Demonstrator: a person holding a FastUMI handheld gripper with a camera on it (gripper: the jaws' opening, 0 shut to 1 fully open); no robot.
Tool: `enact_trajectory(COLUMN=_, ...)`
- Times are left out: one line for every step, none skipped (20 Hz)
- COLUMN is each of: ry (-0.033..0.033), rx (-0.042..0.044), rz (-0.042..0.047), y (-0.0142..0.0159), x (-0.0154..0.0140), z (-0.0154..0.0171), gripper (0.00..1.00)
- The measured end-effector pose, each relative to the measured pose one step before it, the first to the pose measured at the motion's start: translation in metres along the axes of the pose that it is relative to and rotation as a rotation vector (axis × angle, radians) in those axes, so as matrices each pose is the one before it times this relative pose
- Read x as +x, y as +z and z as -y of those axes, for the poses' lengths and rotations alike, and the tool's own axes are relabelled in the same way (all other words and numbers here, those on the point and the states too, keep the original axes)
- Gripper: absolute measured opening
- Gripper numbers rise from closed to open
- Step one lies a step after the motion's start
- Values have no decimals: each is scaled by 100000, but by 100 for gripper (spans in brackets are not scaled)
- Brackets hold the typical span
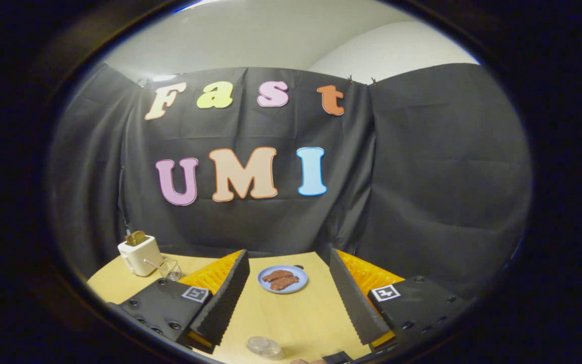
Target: Take the bottle from table, then pour the juice into the cup, finally place the bottle on the coaster
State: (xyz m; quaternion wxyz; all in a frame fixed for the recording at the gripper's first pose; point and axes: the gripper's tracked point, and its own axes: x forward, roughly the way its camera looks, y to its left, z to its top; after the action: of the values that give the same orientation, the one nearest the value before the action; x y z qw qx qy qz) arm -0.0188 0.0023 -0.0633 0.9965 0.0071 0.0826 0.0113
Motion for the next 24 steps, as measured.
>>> enact_trajectory(ry=359, rx=166, rz=-1374, y=-485, x=-33, z=29, gripper=100)
enact_trajectory(ry=302, rx=188, rz=-1595, y=-675, x=-23, z=-14, gripper=100)
enact_trajectory(ry=393, rx=47, rz=-1737, y=-664, x=-26, z=-17, gripper=100)
enact_trajectory(ry=315, rx=-307, rz=-1722, y=-845, x=108, z=-42, gripper=100)
enact_trajectory(ry=208, rx=-672, rz=-2061, y=-877, x=-41, z=-1, gripper=100)
enact_trajectory(ry=94, rx=-821, rz=-2320, y=-1177, x=108, z=41, gripper=100)
enact_trajectory(ry=46, rx=-875, rz=-2557, y=-1159, x=-26, z=-59, gripper=100)
enact_trajectory(ry=332, rx=-807, rz=-2675, y=-1168, x=28, z=-149, gripper=100)
enact_trajectory(ry=402, rx=-822, rz=-2531, y=-1204, x=13, z=-193, gripper=100)
enact_trajectory(ry=501, rx=-942, rz=-2745, y=-1298, x=127, z=-210, gripper=100)
enact_trajectory(ry=850, rx=-912, rz=-2935, y=-1263, x=159, z=-313, gripper=100)
enact_trajectory(ry=981, rx=-888, rz=-3044, y=-1329, x=143, z=-362, gripper=100)
enact_trajectory(ry=1113, rx=-761, rz=-2753, y=-1180, x=131, z=-424, gripper=100)
enact_trajectory(ry=1017, rx=-610, rz=-2262, y=-1070, x=165, z=-337, gripper=100)
enact_trajectory(ry=856, rx=-523, rz=-2352, y=-1073, x=251, z=-303, gripper=100)
enact_trajectory(ry=573, rx=-474, rz=-2689, y=-1345, x=402, z=-275, gripper=100)
enact_trajectory(ry=698, rx=-512, rz=-2957, y=-1242, x=313, z=-316, gripper=100)
enact_trajectory(ry=1347, rx=-34, rz=-2806, y=-1254, x=253, z=-410, gripper=100)
enact_trajectory(ry=625, rx=187, rz=-2473, y=-912, x=63, z=-323, gripper=100)
enact_trajectory(ry=485, rx=-399, rz=-2341, y=-861, x=512, z=-256, gripper=100)
enact_trajectory(ry=886, rx=-424, rz=-815, y=-452, x=194, z=-222, gripper=100)
enact_trajectory(ry=676, rx=-758, rz=-572, y=-493, x=179, z=-256, gripper=100)
enact_trajectory(ry=922, rx=-715, rz=-889, y=-422, x=275, z=-271, gripper=100)
enact_trajectory(ry=585, rx=-796, rz=-1658, y=-735, x=372, z=-209, gripper=100)
